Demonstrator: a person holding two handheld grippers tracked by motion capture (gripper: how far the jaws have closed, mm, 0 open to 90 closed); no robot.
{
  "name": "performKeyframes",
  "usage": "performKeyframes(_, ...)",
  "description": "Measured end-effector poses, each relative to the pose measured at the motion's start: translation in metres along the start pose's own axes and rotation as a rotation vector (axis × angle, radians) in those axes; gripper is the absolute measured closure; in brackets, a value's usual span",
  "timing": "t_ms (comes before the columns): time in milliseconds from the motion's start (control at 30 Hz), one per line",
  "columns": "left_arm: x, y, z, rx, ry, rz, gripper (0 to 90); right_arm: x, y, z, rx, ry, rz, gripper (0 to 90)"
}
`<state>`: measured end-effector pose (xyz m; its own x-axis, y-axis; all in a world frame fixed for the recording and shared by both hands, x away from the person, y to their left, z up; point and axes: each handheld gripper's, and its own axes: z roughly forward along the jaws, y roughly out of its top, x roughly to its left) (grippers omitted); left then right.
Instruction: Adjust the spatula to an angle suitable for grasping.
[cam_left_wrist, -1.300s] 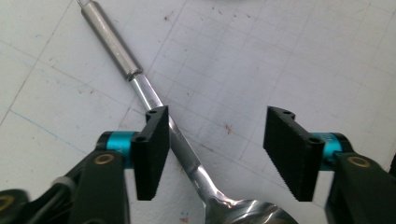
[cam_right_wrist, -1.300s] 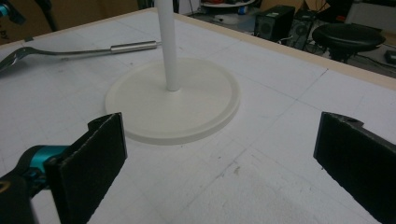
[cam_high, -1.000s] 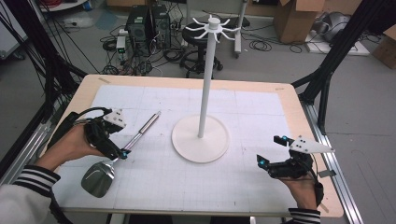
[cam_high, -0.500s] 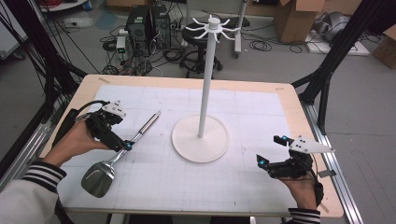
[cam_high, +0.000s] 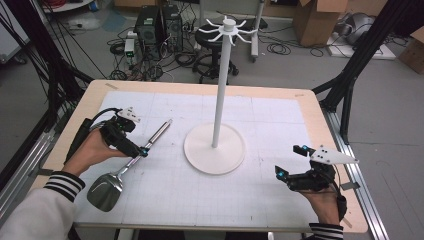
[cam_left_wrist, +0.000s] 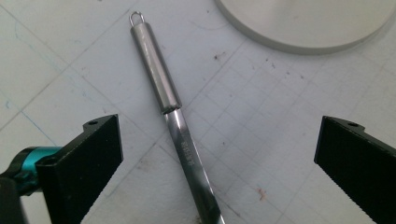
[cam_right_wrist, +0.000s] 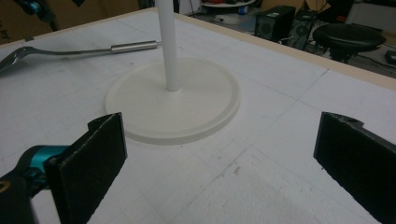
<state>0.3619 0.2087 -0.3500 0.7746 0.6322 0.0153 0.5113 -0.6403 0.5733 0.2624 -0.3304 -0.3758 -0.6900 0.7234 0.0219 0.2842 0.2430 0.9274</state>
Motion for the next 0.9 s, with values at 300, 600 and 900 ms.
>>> performKeyframes(300,0.003,-0.01,0.018,0.074,-0.002,-0.047,1.7,0.0,0.0,-0.001,0.001,0.001,0.002,1.5)
performKeyframes(600,0.006,-0.014,0.031,0.155,0.004,-0.092,1.9,0.001,0.0,0.0,0.002,0.002,0.001,1.5)
performKeyframes(900,0.005,-0.016,0.039,0.221,0.009,-0.089,4.1,0.001,0.0,-0.001,0.002,0.004,0.001,1.5)
